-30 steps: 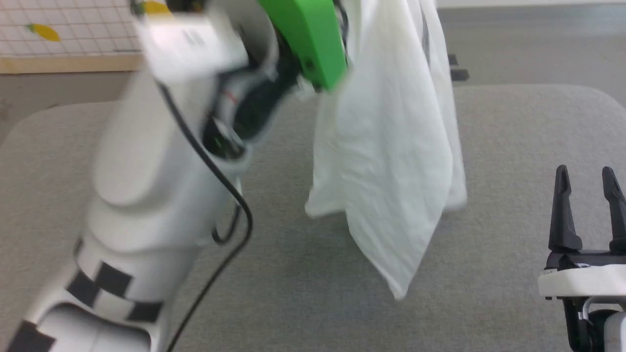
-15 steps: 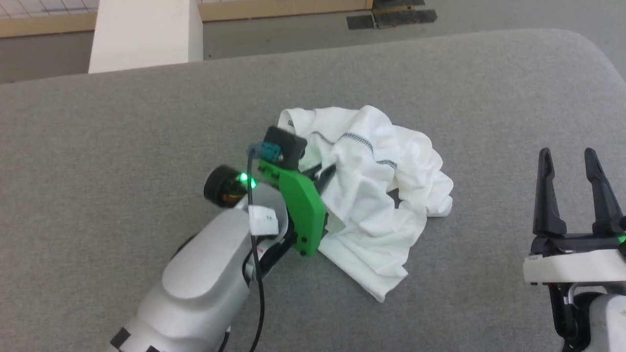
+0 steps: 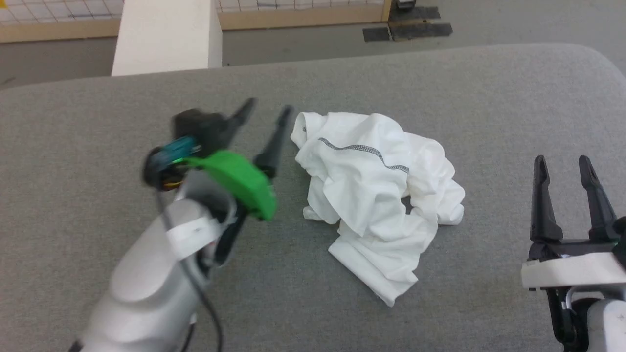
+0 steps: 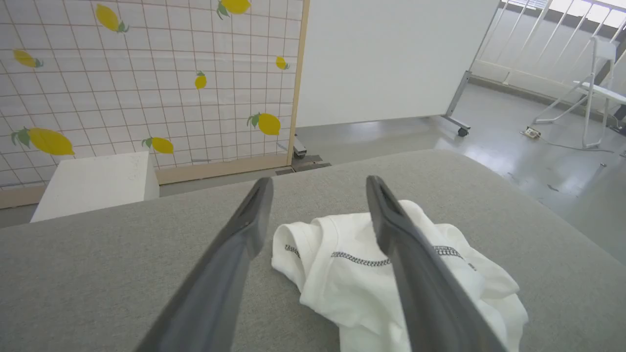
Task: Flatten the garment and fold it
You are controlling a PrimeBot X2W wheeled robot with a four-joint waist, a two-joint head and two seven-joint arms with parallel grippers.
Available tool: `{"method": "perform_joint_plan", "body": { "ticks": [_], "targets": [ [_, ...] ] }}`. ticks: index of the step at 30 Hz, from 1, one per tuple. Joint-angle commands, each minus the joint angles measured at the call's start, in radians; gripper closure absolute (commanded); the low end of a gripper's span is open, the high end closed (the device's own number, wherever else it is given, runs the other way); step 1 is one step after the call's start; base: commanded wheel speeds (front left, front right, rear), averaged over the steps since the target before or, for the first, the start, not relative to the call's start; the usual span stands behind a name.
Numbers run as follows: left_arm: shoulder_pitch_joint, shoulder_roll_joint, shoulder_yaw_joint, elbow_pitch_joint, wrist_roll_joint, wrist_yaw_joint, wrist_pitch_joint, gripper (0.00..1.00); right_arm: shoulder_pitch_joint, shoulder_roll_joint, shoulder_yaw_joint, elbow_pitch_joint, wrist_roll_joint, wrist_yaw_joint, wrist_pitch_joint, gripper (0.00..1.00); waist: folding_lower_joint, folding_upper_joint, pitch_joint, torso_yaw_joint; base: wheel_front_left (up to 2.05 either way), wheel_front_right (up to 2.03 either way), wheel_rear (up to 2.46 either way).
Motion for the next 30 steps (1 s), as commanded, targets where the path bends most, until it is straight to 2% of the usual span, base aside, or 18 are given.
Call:
{"method": "perform_joint_plan", "body": {
  "ticks": [1,5,7,11,14,16,22,26,30],
  "targets": [
    [0.06,0.044,0.025,-0.036,0.013,0.023,-0.039,0.0,0.019,0.0,-0.002,0.0,-0.005,-0.002,0.006,0.0,0.0001,0.0,-0.044,0.025,0.0,0.0,0.0],
    [0.218,0.141,0.088,-0.164,0.05,0.104,-0.148,0.0,0.05,0.0,0.003,-0.002,-0.001,-0.002,0.018,0.0,0.0001,0.0,-0.069,0.028,0.0,0.0,0.0],
    [0.318,0.168,0.117,-0.233,0.066,0.152,-0.185,0.0,0.065,0.0,0.007,-0.003,0.001,-0.002,0.024,0.0,0.0001,0.0,-0.075,0.029,0.0,0.0,0.0],
    [0.517,0.173,0.19,-0.345,0.092,0.229,-0.217,0.0,0.096,0.0,0.006,-0.002,0.005,-0.002,0.034,0.0,0.0001,0.0,-0.08,0.041,0.0,0.0,0.0],
    [0.626,0.145,0.241,-0.405,0.131,0.259,-0.22,0.0,0.111,0.0,0.008,0.0,0.003,-0.002,0.043,0.0,0.0001,0.0,-0.08,0.053,0.0,0.0,0.0],
    [0.68,0.113,0.271,-0.429,0.148,0.256,-0.22,0.0,0.114,0.0,0.005,0.0,-0.001,-0.002,0.053,0.0,0.0001,0.0,-0.079,0.065,0.0,0.0,0.0],
    [0.71,0.036,0.313,-0.432,0.197,0.187,-0.221,0.0,0.076,0.0,0.013,-0.015,-0.017,-0.002,0.158,0.0,0.0001,0.0,-0.058,0.107,0.0,0.0,0.0],
    [0.681,-0.003,0.328,-0.412,0.226,0.143,-0.221,0.0,0.029,0.0,0.017,-0.01,-0.046,-0.002,0.309,0.0,0.0001,0.0,-0.022,0.137,0.0,0.0,0.0],
    [0.654,-0.041,0.341,-0.386,0.249,0.104,-0.221,0.0,0.0,-0.037,0.03,0.017,-0.057,-0.002,0.505,0.0,0.0001,0.0,0.024,0.173,0.0,0.0,0.0]
  ]
}}
